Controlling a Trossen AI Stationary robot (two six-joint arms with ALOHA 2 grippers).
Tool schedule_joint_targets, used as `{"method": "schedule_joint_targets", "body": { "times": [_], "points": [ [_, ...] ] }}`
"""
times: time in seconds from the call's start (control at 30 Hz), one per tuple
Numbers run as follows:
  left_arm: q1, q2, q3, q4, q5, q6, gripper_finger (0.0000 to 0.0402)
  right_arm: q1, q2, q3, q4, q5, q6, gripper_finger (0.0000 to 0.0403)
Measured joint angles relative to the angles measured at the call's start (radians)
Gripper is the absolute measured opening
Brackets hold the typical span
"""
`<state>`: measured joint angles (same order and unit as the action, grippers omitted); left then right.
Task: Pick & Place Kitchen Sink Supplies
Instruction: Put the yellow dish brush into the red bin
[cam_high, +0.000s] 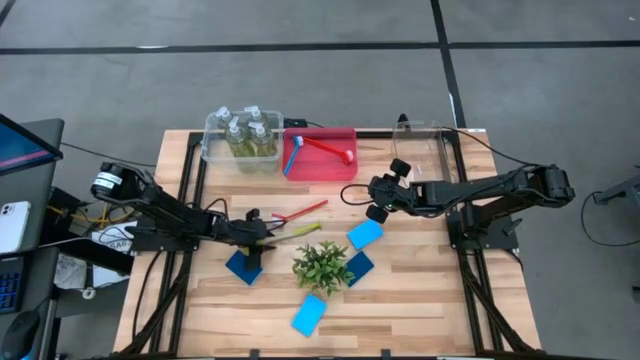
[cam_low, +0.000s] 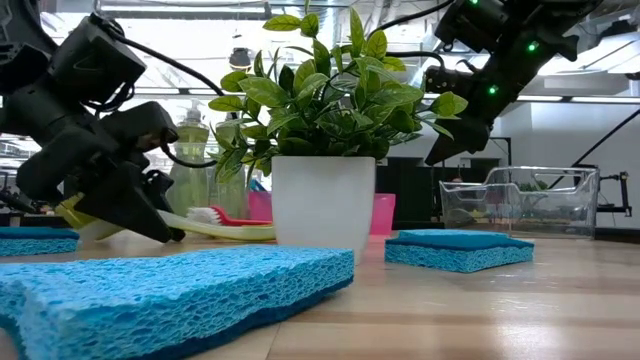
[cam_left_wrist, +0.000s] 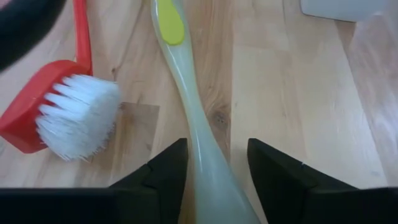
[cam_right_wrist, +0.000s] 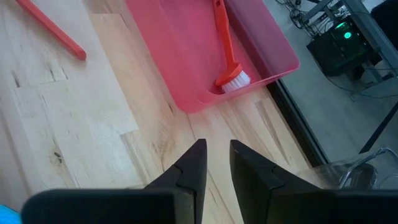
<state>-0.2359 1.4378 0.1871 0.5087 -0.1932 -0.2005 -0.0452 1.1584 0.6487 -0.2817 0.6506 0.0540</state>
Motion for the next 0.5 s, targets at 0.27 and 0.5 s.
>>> {"method": "schedule_joint_targets", "body": {
  "times": [0.27, 0.5],
  "points": [
    [0.001, -0.048, -0.004, -0.017, -0.002, 0.009, 0.0095, 0.000, 0.000, 0.000, 0.000, 0.000, 0.000, 0.0063],
    [0.000, -0.103, -0.005, -0.018, -0.001, 0.012, 0.0081, 0.000, 0.000, 0.000, 0.000, 0.000, 0.000, 0.0063]
  ]
}}
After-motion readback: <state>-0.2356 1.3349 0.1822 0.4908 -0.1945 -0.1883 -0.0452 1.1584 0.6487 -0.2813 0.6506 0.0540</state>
